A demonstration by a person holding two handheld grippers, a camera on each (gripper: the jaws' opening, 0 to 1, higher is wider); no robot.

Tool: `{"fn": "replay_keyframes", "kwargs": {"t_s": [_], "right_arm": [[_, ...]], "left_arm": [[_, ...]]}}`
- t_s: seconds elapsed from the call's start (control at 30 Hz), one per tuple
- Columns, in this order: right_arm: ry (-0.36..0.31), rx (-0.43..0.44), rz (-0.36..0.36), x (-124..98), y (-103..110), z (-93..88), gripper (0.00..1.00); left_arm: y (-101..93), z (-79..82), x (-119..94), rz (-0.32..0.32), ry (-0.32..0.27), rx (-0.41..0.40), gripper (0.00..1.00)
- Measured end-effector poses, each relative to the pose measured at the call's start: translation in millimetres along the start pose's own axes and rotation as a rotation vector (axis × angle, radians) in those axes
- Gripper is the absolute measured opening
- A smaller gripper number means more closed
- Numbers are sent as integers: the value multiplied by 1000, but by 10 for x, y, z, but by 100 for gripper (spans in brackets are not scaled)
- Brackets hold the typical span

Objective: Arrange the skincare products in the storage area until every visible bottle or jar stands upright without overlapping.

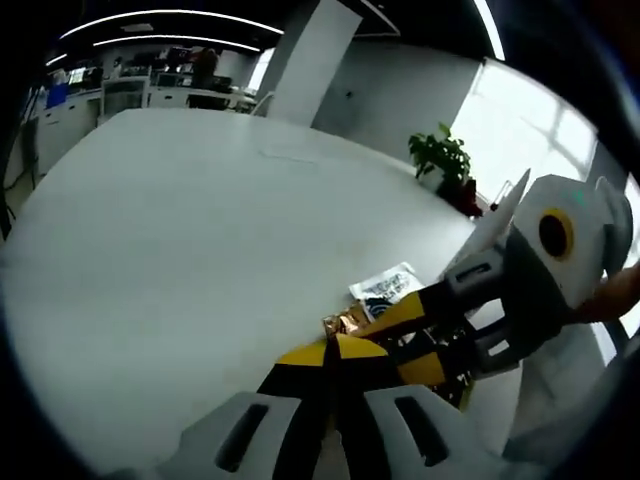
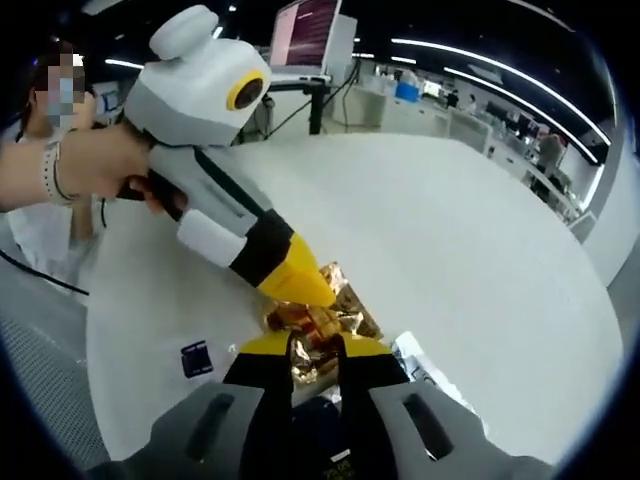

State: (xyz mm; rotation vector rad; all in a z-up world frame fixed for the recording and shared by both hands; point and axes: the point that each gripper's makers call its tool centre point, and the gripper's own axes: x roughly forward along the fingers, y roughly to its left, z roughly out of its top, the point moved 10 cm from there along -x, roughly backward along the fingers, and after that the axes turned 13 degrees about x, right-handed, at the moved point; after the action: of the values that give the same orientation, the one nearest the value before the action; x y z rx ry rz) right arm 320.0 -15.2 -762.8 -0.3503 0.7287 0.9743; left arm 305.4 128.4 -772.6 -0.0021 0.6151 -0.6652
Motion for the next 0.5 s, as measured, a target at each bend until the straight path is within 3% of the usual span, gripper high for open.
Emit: {"fn": "replay_keyframes", "kwargs": {"t_s": [0.5], "right_arm": [[23,28,26,-24,55,-21,18]], "left_arm": [[7,15,6,-7,-15,23,0]]}}
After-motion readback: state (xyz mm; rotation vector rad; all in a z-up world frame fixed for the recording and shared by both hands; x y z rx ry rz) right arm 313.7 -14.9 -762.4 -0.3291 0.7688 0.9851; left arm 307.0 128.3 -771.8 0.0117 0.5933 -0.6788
